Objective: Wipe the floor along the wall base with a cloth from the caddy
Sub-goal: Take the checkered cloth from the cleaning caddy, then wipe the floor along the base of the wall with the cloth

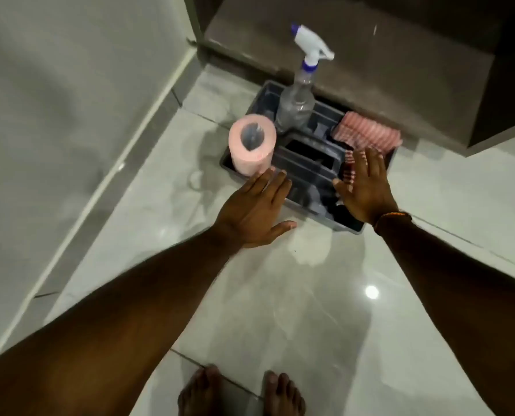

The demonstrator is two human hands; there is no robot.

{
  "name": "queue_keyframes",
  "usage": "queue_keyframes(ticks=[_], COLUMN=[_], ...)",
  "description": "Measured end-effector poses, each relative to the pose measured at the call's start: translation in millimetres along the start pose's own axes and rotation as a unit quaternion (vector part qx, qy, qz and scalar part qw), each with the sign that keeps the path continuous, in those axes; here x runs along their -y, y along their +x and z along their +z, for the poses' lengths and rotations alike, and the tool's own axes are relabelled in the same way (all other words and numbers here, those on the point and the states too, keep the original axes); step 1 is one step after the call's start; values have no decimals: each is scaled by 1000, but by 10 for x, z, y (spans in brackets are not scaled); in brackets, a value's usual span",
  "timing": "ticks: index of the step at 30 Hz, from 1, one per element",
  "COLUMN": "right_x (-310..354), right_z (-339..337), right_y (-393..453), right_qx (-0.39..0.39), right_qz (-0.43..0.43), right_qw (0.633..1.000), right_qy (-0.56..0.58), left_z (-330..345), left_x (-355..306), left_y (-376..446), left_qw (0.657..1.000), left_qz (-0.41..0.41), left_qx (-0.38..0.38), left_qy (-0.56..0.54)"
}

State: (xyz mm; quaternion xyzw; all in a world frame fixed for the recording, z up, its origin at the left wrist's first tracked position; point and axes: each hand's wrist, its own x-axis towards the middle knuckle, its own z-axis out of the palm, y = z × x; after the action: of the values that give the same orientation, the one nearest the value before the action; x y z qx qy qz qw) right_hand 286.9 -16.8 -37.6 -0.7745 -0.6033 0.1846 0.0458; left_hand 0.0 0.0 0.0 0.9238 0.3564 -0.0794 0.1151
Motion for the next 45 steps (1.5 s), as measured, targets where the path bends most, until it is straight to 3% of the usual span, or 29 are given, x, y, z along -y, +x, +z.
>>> queue_keyframes(ticks=[4, 9, 14, 19, 24, 30, 33, 39, 45], right_x=[-202, -182, -303, -256, 234, 991, 1386, 2213, 2939], right_z=[418, 673, 658, 486, 126, -155, -126, 336, 1195], right_y=[279, 375, 321, 213, -187, -822, -1101, -1411, -1105], right_qx=[13, -12, 11, -62, -80, -78, -40, 52, 109], right_qz=[26, 43, -1, -3, 35, -32, -42, -132, -233], right_qw=[999, 998, 1000, 996, 986, 979, 978, 970, 951], right_qy=[-20, -45, -26, 60, 139, 184, 202, 198, 172], left_z=[509, 828, 760, 553, 228, -42, -83, 138, 820], left_x=[37, 67, 99, 167, 310, 498, 547, 601, 768], left_y=[260, 352, 310, -54, -779, -1812, -2338, -3179, -3450], left_qw=[998, 998, 998, 997, 994, 975, 956, 927, 889], left_qz=[-14, -19, -21, -48, -100, -212, -280, -357, -433], left_qx=[57, 49, 56, 37, 41, 20, 38, 29, 0], left_qy=[-1, 18, -12, -41, -34, -67, -85, -113, -148])
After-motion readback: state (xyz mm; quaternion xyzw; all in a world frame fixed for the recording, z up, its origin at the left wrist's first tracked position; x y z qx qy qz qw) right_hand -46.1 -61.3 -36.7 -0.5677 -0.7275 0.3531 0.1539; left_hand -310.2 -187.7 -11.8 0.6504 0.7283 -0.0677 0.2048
